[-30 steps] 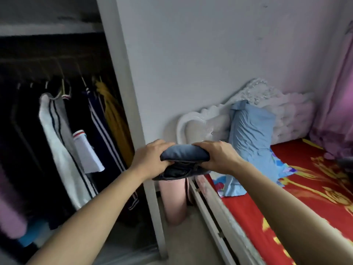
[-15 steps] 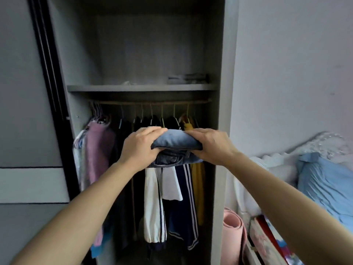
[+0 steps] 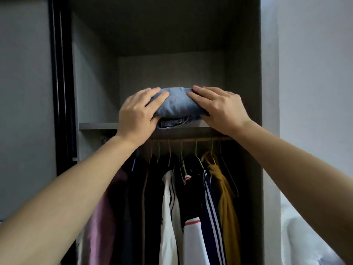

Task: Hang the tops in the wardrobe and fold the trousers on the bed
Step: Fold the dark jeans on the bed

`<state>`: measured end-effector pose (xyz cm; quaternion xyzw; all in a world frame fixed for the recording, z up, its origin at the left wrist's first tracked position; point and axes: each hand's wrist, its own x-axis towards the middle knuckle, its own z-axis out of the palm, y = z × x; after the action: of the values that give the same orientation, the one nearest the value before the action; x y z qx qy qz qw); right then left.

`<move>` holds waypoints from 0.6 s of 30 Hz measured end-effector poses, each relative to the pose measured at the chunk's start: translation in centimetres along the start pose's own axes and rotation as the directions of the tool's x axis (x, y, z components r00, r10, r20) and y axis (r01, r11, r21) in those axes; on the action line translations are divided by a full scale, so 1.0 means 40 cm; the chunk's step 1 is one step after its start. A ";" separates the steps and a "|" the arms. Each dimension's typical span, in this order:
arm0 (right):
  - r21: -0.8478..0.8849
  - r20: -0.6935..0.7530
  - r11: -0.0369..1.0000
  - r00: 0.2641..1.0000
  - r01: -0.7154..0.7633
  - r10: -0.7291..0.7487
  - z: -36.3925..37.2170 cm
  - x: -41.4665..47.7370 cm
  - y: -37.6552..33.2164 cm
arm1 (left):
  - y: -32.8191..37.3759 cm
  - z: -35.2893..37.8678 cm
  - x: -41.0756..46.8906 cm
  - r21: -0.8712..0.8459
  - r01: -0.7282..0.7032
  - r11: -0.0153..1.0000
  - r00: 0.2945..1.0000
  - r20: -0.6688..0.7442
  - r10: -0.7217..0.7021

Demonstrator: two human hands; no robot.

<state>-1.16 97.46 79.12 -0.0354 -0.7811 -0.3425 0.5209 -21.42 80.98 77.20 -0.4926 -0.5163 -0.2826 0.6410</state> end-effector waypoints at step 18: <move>-0.126 0.072 0.991 0.997 0.035 -0.026 0.622 0.361 0.204 | -0.432 0.578 0.148 0.108 0.036 0.993 0.984 0.172 -0.054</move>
<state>-24.01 113.58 89.74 -0.0688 -0.7761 -0.3980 0.4843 -43.51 97.06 88.22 -0.4694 -0.5957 -0.2254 0.6116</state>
